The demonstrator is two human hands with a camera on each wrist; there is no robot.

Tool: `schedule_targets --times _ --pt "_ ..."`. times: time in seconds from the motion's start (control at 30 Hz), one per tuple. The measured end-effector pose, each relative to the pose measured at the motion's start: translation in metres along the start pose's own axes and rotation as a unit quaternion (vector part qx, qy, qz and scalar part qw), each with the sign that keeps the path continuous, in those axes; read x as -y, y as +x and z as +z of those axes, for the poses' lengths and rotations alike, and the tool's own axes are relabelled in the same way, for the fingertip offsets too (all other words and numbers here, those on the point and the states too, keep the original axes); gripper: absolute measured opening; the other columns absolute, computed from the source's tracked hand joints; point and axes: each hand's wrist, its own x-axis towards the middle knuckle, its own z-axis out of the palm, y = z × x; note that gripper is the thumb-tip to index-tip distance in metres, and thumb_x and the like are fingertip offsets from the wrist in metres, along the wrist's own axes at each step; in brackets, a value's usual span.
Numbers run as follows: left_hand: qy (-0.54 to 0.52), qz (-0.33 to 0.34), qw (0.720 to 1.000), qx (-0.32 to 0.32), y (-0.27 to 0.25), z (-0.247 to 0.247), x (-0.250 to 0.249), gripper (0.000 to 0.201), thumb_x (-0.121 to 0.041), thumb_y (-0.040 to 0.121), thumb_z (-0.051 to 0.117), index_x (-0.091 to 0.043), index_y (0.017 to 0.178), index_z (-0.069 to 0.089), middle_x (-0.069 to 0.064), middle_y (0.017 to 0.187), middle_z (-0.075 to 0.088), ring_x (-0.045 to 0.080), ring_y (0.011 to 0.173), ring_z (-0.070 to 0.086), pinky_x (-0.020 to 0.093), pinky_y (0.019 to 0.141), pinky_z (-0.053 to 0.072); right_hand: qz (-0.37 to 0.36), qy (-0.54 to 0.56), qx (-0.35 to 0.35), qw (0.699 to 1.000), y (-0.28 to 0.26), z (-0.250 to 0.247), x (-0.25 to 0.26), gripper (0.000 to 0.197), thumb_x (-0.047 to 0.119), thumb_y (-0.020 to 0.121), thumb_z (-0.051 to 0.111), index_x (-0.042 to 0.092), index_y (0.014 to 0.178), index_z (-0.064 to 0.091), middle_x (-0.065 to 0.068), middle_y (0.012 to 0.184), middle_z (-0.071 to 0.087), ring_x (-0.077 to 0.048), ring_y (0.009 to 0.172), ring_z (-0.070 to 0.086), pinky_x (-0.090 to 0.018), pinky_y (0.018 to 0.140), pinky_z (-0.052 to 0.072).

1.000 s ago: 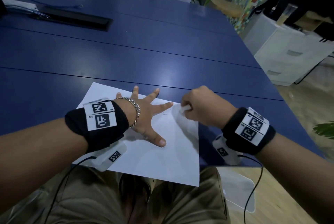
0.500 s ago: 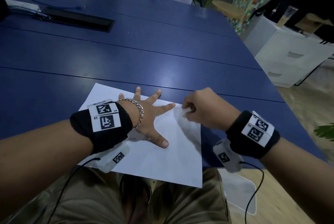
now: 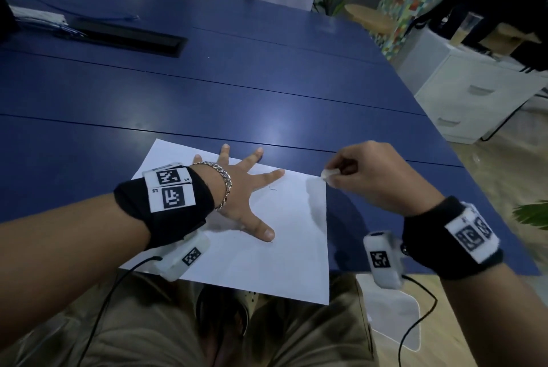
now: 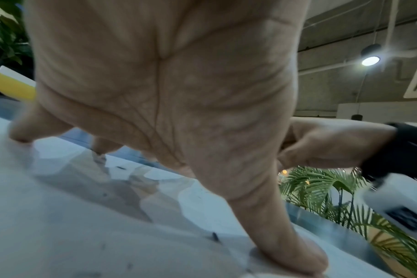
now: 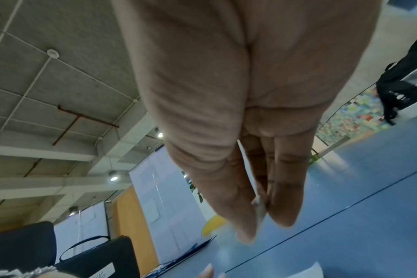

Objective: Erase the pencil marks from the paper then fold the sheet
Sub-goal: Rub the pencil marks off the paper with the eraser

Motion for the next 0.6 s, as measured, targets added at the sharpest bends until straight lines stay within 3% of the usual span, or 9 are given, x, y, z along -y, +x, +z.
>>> schedule_targets --times 0.1,0.2,0.27,0.33,0.37,0.43,0.57,0.6 --pt "-0.008 0.018 0.999 -0.027 -0.002 0.0 0.005 0.133 -0.107 0.045 0.053 -0.069 0.139 -0.033 -0.017 0.157 -0.048 0.048 0.152 -0.027 0.08 0.115 0.004 0.014 0.023 -0.012 1.0 -0.024 0.001 -0.001 0.004 0.032 0.087 0.078 0.029 0.089 0.076 0.016 0.081 0.074 0.005 0.079 0.067 -0.016 0.071 0.053" --pt "-0.037 0.014 0.994 -0.097 -0.017 -0.011 0.015 0.117 -0.11 0.056 0.025 -0.061 0.149 -0.027 -0.009 0.164 -0.039 0.045 0.156 -0.019 0.071 0.122 0.004 0.029 0.051 -0.012 0.998 -0.046 0.005 -0.004 0.003 0.033 0.089 0.077 0.031 0.089 0.075 0.02 0.083 0.074 0.007 0.081 0.068 -0.017 0.073 0.054" --pt "-0.07 -0.002 0.987 -0.146 -0.036 -0.02 0.03 0.101 -0.101 0.074 0.018 -0.053 0.16 -0.005 -0.001 0.173 -0.015 0.038 0.159 -0.003 0.06 0.126 0.009 0.04 0.067 -0.01 0.997 -0.061 0.006 -0.005 0.005 0.036 0.09 0.077 0.032 0.091 0.075 0.021 0.086 0.074 0.007 0.083 0.069 -0.017 0.075 0.056" --pt "-0.067 -0.037 0.984 -0.159 -0.062 -0.022 0.051 0.085 -0.086 0.087 0.024 -0.043 0.16 0.028 0.004 0.167 0.027 0.03 0.152 0.03 0.046 0.122 0.028 0.045 0.076 -0.012 0.996 -0.075 0.006 -0.005 0.006 0.038 0.09 0.076 0.034 0.093 0.075 0.022 0.089 0.074 0.008 0.085 0.069 -0.02 0.078 0.058" --pt "-0.039 -0.06 0.987 -0.147 -0.075 -0.02 0.061 0.075 -0.079 0.093 0.028 -0.037 0.153 0.041 0.001 0.156 0.044 0.024 0.142 0.044 0.039 0.116 0.036 0.04 0.075 -0.01 0.996 -0.081 0.008 -0.004 0.006 0.039 0.09 0.076 0.036 0.094 0.074 0.023 0.091 0.073 0.008 0.087 0.069 -0.021 0.078 0.058" --pt "0.009 -0.088 0.992 -0.091 -0.095 -0.009 0.074 0.058 -0.067 0.101 0.032 -0.031 0.141 0.054 -0.007 0.141 0.058 0.016 0.128 0.054 0.033 0.106 0.042 0.021 0.07 0.006 0.997 -0.091 0.011 0.001 0.006 0.041 0.089 0.074 0.04 0.094 0.072 0.026 0.093 0.072 0.007 0.088 0.068 -0.019 0.075 0.055" --pt "0.005 -0.094 0.995 -0.015 -0.117 0.016 0.079 0.046 -0.065 0.102 0.034 -0.031 0.119 0.06 -0.012 0.111 0.066 0.009 0.102 0.061 0.037 0.099 0.049 -0.013 0.071 0.044 0.996 -0.098 0.022 0.016 0.007 0.045 0.09 0.07 0.045 0.097 0.068 0.032 0.092 0.067 0.0 0.08 0.067 -0.016 0.066 0.05" --pt "0.007 -0.095 0.995 -0.005 -0.12 0.018 0.08 0.051 -0.07 0.099 0.033 -0.03 0.12 0.058 -0.01 0.113 0.066 0.011 0.103 0.062 0.038 0.099 0.049 -0.015 0.073 0.04 0.996 -0.098 0.025 0.017 0.008 0.045 0.091 0.07 0.045 0.098 0.066 0.033 0.093 0.066 -0.002 0.077 0.067 -0.016 0.065 0.05"
